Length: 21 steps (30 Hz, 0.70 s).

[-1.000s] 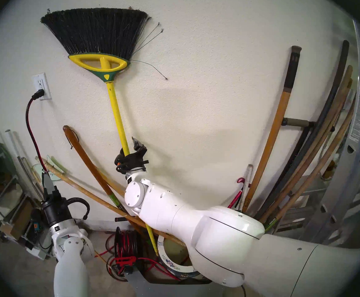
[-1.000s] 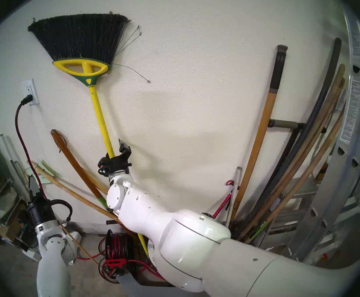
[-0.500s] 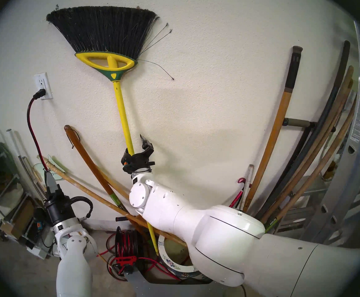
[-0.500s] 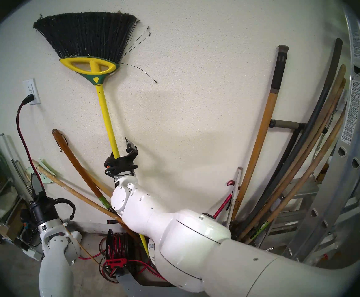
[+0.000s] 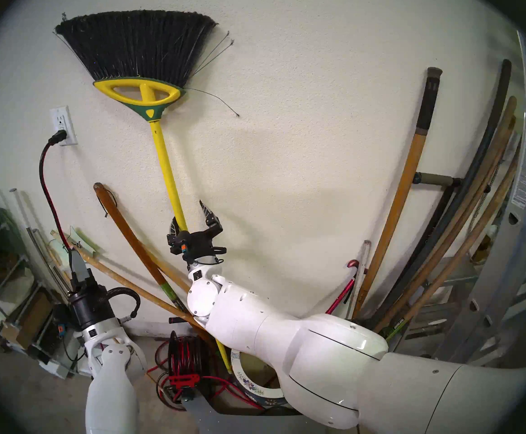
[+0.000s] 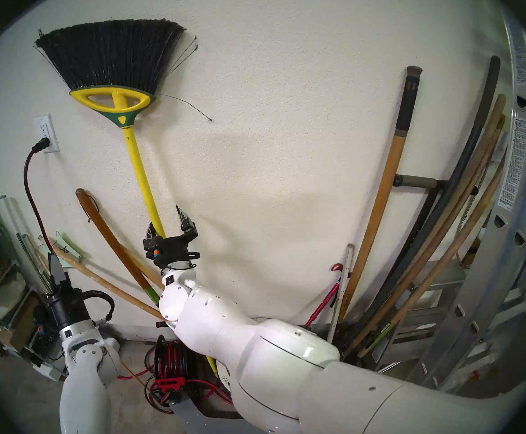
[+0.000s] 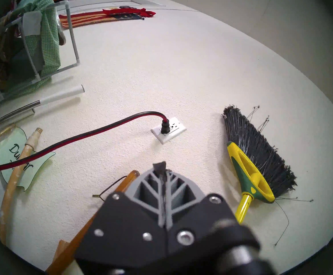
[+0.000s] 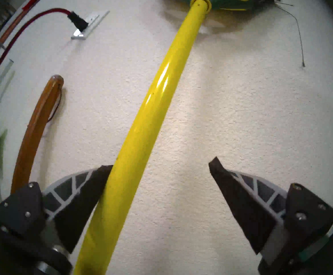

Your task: Take wooden sticks or brooms out of the pot

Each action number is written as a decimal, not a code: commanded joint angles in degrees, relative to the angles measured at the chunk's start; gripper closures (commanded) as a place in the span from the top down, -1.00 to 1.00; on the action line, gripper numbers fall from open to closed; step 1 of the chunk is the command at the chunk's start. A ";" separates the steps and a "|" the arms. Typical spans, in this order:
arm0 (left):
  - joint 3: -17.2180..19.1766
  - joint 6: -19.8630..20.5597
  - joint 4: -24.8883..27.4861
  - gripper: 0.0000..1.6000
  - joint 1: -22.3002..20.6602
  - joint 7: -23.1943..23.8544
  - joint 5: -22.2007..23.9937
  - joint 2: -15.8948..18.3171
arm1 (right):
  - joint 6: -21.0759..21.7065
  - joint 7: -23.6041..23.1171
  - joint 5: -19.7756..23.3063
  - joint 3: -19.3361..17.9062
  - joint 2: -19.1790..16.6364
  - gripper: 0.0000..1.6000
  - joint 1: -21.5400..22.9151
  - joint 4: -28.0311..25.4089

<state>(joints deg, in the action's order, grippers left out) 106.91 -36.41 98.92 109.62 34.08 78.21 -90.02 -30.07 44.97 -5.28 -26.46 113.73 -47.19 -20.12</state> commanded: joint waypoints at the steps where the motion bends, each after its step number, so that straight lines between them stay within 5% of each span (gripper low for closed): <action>1: -0.11 0.03 -0.07 -1.00 0.33 0.48 -0.17 0.08 | -3.66 2.35 3.11 3.10 0.69 1.00 0.19 1.54; 8: -0.99 -0.38 -0.29 -1.00 -0.11 0.28 -0.72 0.22 | -8.60 2.83 5.14 4.77 1.05 1.00 0.57 4.59; 21: -2.41 -0.64 -1.43 -1.00 -1.75 -0.51 -1.93 0.30 | -15.81 -0.98 7.23 8.30 -4.15 1.00 -4.42 -3.62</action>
<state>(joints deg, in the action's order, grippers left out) 104.81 -37.19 97.91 108.58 34.01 76.55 -89.87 -41.90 45.51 0.69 -19.44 111.94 -48.99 -20.39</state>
